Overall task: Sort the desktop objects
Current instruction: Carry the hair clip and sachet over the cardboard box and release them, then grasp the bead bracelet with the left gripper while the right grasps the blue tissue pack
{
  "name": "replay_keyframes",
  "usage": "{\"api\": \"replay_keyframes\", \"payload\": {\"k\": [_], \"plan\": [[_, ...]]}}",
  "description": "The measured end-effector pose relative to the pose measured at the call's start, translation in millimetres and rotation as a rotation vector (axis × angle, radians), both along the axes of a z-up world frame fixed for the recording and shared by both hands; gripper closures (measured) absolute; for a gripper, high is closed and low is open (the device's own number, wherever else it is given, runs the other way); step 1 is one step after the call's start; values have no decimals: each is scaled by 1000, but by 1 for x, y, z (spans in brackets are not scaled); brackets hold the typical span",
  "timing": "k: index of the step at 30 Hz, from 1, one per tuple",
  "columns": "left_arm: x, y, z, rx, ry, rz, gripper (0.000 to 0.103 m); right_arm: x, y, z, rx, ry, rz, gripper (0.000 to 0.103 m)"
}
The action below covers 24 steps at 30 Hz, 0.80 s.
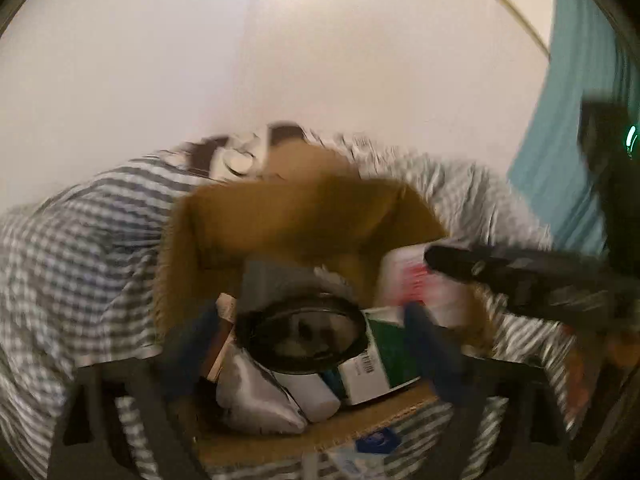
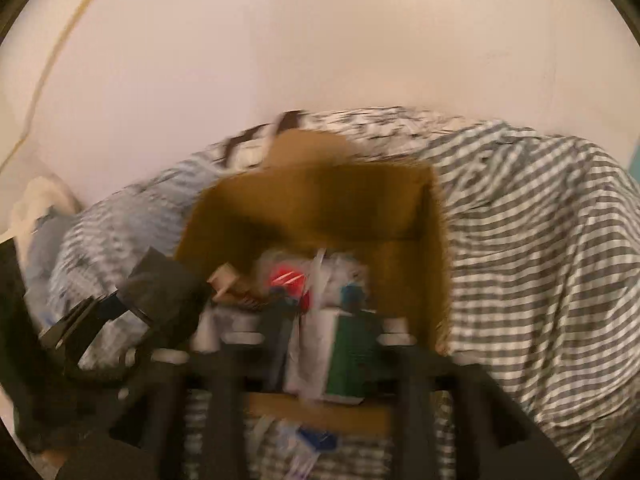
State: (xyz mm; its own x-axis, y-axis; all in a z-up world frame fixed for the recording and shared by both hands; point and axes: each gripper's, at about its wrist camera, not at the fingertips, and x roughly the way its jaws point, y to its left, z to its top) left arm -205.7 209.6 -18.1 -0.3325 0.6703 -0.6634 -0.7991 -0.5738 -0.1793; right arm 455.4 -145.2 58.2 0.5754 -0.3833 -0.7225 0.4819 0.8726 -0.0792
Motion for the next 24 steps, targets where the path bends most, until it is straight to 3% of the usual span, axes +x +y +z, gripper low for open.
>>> {"api": "replay_keyframes", "payload": {"k": [3, 6, 11, 18, 24], "plan": [[3, 3, -6, -46, 40, 11, 4, -14, -7, 6, 3, -27, -2, 24], [8, -12, -2, -51, 28, 31, 4, -36, -6, 12, -29, -20, -6, 24], [19, -68, 12, -47, -53, 62, 4, -92, 10, 19, -57, 11, -24, 24], [47, -162, 18, -72, -31, 173, 3, -166, 51, 34, -72, 0, -18, 24], [70, -228, -19, -80, -98, 283, 1, -207, 86, 16, -86, -7, 7, 24]]}}
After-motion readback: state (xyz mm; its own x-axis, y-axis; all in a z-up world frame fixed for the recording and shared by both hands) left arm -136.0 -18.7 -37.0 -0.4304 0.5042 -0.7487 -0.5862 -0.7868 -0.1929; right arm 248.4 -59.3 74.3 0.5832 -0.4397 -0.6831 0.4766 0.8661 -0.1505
